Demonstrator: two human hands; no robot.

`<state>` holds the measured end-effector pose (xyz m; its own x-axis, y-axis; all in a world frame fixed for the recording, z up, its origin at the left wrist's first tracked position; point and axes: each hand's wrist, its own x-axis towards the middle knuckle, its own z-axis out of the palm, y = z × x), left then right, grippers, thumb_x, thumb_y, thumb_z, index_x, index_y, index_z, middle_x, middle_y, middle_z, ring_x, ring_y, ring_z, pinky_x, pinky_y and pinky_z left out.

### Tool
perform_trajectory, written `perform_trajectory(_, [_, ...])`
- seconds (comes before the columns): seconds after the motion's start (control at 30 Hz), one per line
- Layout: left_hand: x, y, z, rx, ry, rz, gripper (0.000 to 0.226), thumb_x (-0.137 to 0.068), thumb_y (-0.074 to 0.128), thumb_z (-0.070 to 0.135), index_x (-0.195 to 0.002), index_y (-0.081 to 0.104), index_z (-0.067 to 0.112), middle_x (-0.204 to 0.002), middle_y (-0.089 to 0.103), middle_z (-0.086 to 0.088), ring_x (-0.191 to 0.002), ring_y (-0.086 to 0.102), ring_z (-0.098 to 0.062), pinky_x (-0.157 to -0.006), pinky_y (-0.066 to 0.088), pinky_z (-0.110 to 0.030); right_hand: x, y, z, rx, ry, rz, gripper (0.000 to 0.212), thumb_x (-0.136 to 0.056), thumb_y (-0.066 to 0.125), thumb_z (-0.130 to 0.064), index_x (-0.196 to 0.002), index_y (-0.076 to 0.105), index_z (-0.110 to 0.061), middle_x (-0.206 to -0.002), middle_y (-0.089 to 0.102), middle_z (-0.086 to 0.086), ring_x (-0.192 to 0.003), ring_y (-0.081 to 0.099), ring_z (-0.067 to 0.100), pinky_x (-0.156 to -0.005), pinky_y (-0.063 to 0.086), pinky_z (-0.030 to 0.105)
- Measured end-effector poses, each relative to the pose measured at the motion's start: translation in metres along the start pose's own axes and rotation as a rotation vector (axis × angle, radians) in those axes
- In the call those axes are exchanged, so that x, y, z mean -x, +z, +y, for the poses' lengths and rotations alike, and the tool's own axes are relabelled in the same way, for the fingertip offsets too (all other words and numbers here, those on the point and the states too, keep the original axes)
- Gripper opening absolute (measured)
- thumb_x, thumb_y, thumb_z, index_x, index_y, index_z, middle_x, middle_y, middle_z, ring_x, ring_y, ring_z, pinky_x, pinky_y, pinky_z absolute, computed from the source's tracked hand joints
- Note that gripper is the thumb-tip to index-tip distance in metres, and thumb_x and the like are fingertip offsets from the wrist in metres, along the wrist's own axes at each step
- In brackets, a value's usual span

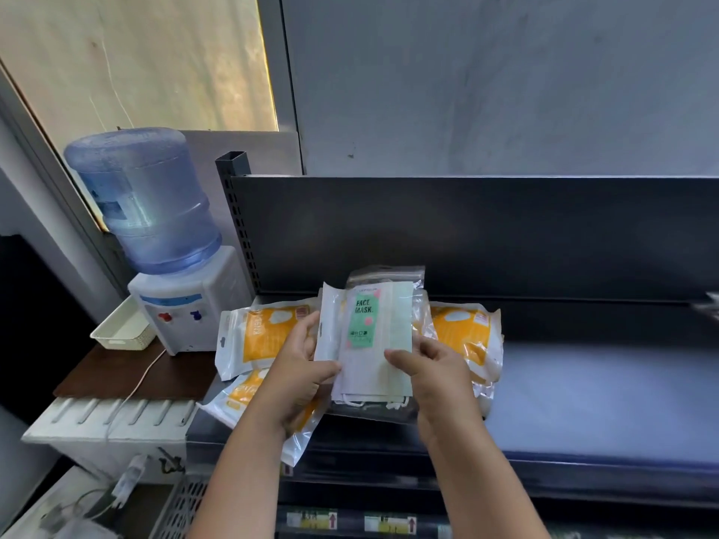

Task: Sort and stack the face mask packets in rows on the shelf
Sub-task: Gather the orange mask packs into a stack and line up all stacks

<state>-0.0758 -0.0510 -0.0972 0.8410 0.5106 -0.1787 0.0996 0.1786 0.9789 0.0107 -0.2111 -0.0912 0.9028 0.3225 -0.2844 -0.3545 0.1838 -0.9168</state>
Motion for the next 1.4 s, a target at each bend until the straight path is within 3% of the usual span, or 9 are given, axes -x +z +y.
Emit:
perform_trajectory(0.13, [-0.002, 0.002, 0.0, 0.136, 0.032, 0.068, 0.059, -0.088, 0.072, -0.009, -0.136, 0.058, 0.023, -0.119, 0.078, -0.011, -0.104, 0.077, -0.034, -0.071, 0.065, -0.041, 0.006, -0.015, -0.014, -0.085, -0.15, 0.062, 0.027, -0.094, 0.068, 0.004, -0.112, 0.076, -0.016, -0.102, 0.082, 0.005, -0.091, 0.079, 0.021, -0.073, 0.066, 0.038])
perform_trajectory(0.37, [-0.01, 0.006, 0.011, 0.479, 0.043, 0.197, 0.047, -0.092, 0.069, 0.01, -0.135, 0.06, -0.007, -0.129, 0.068, -0.031, -0.105, 0.072, -0.041, -0.102, 0.055, -0.056, -0.002, -0.092, -0.052, -0.245, -0.216, 0.19, 0.026, -0.102, 0.059, -0.005, -0.126, 0.065, -0.012, -0.114, 0.079, 0.009, -0.094, 0.079, 0.023, -0.063, 0.064, 0.032])
perform_trajectory(0.53, [-0.001, 0.049, 0.029, 0.538, 0.119, 0.185, 0.022, -0.102, 0.06, 0.023, -0.114, 0.076, 0.013, -0.109, 0.081, -0.008, -0.096, 0.079, -0.022, -0.082, 0.063, -0.042, -0.007, -0.141, -0.06, -0.256, -0.218, 0.15, 0.036, -0.096, 0.057, 0.006, -0.127, 0.066, -0.011, -0.114, 0.078, 0.014, -0.091, 0.079, 0.027, -0.059, 0.063, 0.032])
perform_trajectory(0.73, [0.007, 0.122, 0.034, 0.534, 0.166, 0.22, 0.041, -0.105, 0.057, 0.034, -0.141, 0.064, 0.015, -0.129, 0.075, -0.011, -0.12, 0.071, -0.03, -0.102, 0.054, -0.053, -0.013, -0.209, -0.084, -0.23, -0.221, 0.075, 0.042, -0.1, 0.054, 0.003, -0.136, 0.06, -0.018, -0.104, 0.082, 0.002, -0.082, 0.078, 0.014, -0.066, 0.065, 0.032])
perform_trajectory(1.03, [0.022, 0.255, 0.006, 0.561, 0.054, 0.462, 0.026, -0.098, 0.066, 0.033, -0.118, 0.074, 0.018, -0.105, 0.082, -0.008, -0.097, 0.077, -0.028, -0.084, 0.061, -0.048, -0.011, -0.355, -0.133, -0.182, -0.106, 0.059, 0.032, -0.101, 0.054, 0.0, -0.127, 0.065, -0.016, -0.106, 0.078, 0.011, -0.07, 0.075, 0.014, -0.052, 0.059, 0.026])
perform_trajectory(1.1, [0.024, 0.273, -0.004, 0.622, 0.03, 0.485, 0.018, -0.091, 0.062, 0.03, -0.096, 0.076, 0.019, -0.084, 0.08, -0.004, -0.075, 0.075, -0.025, -0.072, 0.059, -0.039, -0.011, -0.38, -0.138, -0.181, -0.094, 0.074, 0.033, -0.101, 0.054, 0.0, -0.125, 0.068, -0.018, -0.096, 0.08, 0.005, -0.07, 0.074, 0.015, -0.051, 0.059, 0.026])
perform_trajectory(1.2, [0.023, 0.292, -0.015, 0.762, 0.025, 0.59, 0.014, -0.074, 0.05, 0.021, -0.06, 0.046, 0.024, -0.053, 0.052, 0.004, -0.045, 0.044, -0.017, -0.049, 0.037, -0.024, -0.011, -0.403, -0.141, -0.159, -0.068, 0.102, 0.033, -0.098, 0.051, 0.004, -0.115, 0.072, -0.015, -0.088, 0.079, 0.007, -0.074, 0.071, 0.025, -0.048, 0.058, 0.029])
perform_trajectory(1.27, [0.021, 0.306, -0.019, 0.764, 0.0, 0.547, 0.025, -0.087, 0.046, 0.014, -0.065, 0.054, 0.022, -0.056, 0.059, 0.006, -0.04, 0.051, -0.013, -0.047, 0.043, -0.019, -0.012, -0.412, -0.143, -0.139, -0.056, 0.103, 0.037, -0.093, 0.045, 0.008, -0.108, 0.073, -0.012, -0.09, 0.075, 0.011, -0.074, 0.069, 0.027, -0.047, 0.054, 0.03])
perform_trajectory(1.4, [0.007, 0.34, -0.016, 0.674, -0.062, 0.325, 0.027, -0.105, 0.044, 0.015, -0.105, 0.07, 0.013, -0.075, 0.081, -0.002, -0.074, 0.076, -0.018, -0.079, 0.055, -0.037, -0.023, -0.419, -0.155, -0.062, -0.084, 0.132, 0.05, -0.088, 0.041, 0.011, -0.109, 0.076, -0.019, -0.083, 0.078, 0.0, -0.065, 0.071, 0.016, -0.056, 0.052, 0.031])
